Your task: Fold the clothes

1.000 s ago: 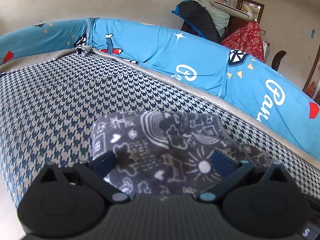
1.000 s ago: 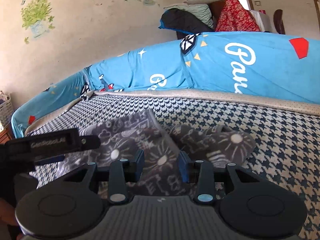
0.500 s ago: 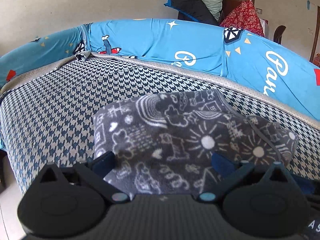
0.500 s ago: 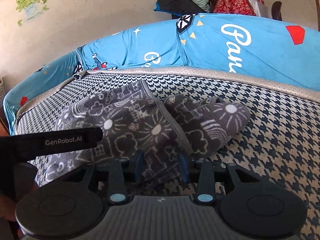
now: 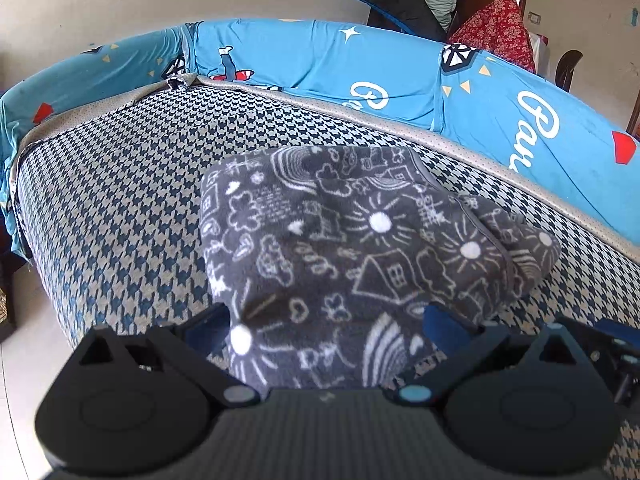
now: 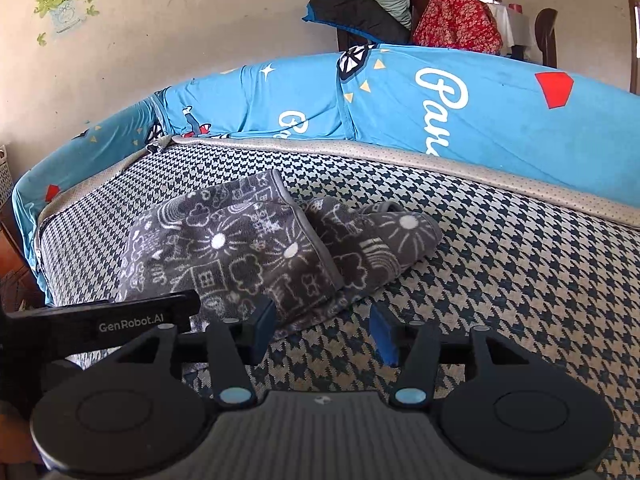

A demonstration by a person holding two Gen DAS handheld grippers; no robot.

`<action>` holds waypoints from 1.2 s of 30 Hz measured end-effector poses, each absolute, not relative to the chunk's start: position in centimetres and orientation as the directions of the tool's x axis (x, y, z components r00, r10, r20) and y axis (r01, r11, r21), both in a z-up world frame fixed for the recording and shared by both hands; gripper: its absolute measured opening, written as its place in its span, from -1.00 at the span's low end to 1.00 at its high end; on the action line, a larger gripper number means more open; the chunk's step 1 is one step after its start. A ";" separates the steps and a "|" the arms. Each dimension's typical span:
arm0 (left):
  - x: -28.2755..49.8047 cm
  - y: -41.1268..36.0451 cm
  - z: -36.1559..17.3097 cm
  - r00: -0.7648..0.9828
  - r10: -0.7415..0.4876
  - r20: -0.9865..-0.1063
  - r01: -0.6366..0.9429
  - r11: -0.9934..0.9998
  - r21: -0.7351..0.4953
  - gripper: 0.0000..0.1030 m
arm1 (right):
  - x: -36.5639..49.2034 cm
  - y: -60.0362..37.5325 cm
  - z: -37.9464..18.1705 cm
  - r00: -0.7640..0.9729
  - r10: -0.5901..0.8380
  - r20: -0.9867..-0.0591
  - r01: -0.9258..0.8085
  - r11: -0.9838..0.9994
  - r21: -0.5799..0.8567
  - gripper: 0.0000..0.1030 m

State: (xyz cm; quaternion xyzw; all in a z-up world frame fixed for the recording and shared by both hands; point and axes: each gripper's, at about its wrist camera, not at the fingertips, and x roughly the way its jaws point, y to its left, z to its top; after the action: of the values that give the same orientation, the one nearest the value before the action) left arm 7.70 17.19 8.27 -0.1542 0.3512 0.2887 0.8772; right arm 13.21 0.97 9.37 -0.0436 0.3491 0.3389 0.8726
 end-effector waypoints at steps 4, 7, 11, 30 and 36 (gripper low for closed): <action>7.1 15.9 8.7 0.581 0.405 -0.706 -0.607 0.793 -0.045 1.00 | 12.7 0.3 9.4 0.522 0.539 -0.661 -0.619 0.772 0.141 0.20; 6.6 15.1 8.6 0.572 0.406 -0.713 -0.601 0.799 -0.027 1.00 | 12.3 -0.4 9.3 0.521 0.514 -0.682 -0.612 0.782 0.122 0.24; 5.7 14.5 8.5 0.561 0.403 -0.723 -0.603 0.798 -0.023 1.00 | 12.1 -1.5 9.4 0.511 0.500 -0.699 -0.596 0.793 0.131 0.52; 4.7 13.8 7.9 0.516 0.400 -0.757 -0.639 0.769 -0.029 1.00 | 11.8 -0.5 7.7 0.489 0.453 -0.745 -0.629 0.775 0.059 0.65; 4.7 13.9 7.8 0.514 0.402 -0.758 -0.642 0.766 -0.029 1.00 | 11.8 -0.4 7.5 0.486 0.455 -0.747 -0.631 0.773 0.060 0.66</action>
State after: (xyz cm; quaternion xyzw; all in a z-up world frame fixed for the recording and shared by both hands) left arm 4.70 13.92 7.85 -0.1548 0.3879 0.3047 0.8560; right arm 11.83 -0.40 7.48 -0.1119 0.3952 0.3177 0.8546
